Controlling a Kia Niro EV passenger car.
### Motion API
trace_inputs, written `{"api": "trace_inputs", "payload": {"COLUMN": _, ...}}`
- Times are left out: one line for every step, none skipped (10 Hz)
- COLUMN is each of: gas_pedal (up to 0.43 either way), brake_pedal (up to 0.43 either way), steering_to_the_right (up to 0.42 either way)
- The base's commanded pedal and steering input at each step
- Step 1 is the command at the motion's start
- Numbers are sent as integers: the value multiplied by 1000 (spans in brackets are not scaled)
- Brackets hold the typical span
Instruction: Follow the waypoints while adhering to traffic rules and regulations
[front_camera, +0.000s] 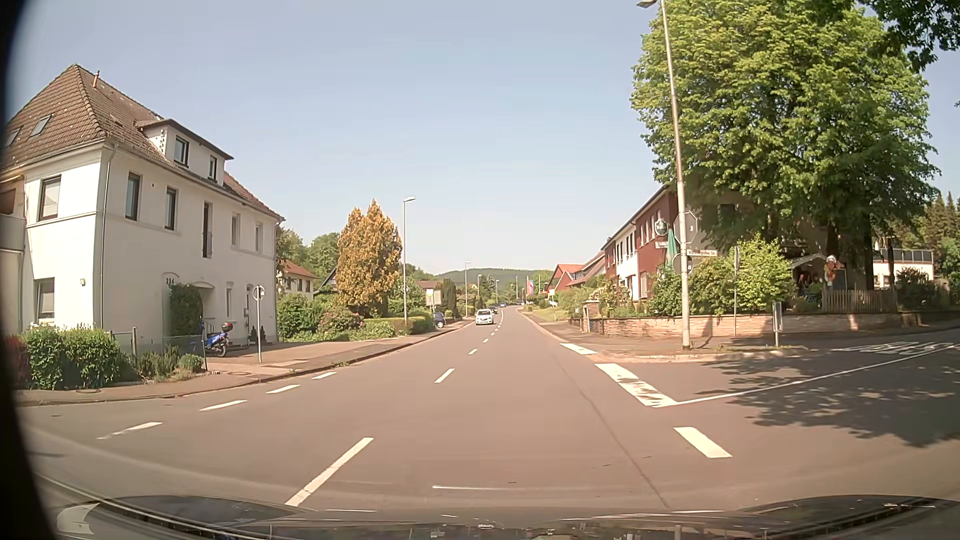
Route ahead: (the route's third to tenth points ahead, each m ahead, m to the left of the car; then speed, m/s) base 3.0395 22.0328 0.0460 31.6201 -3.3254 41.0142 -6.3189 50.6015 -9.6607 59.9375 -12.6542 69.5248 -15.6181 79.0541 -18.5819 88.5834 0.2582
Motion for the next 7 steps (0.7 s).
{"api": "trace_inputs", "payload": {"gas_pedal": 0, "brake_pedal": 201, "steering_to_the_right": -58}}
{"api": "trace_inputs", "payload": {"gas_pedal": 0, "brake_pedal": 213, "steering_to_the_right": -58}}
{"api": "trace_inputs", "payload": {"gas_pedal": 0, "brake_pedal": 226, "steering_to_the_right": -58}}
{"api": "trace_inputs", "payload": {"gas_pedal": 0, "brake_pedal": 232, "steering_to_the_right": -57}}
{"api": "trace_inputs", "payload": {"gas_pedal": 0, "brake_pedal": 232, "steering_to_the_right": -58}}
{"api": "trace_inputs", "payload": {"gas_pedal": 0, "brake_pedal": 238, "steering_to_the_right": -57}}
{"api": "trace_inputs", "payload": {"gas_pedal": 0, "brake_pedal": 244, "steering_to_the_right": -57}}
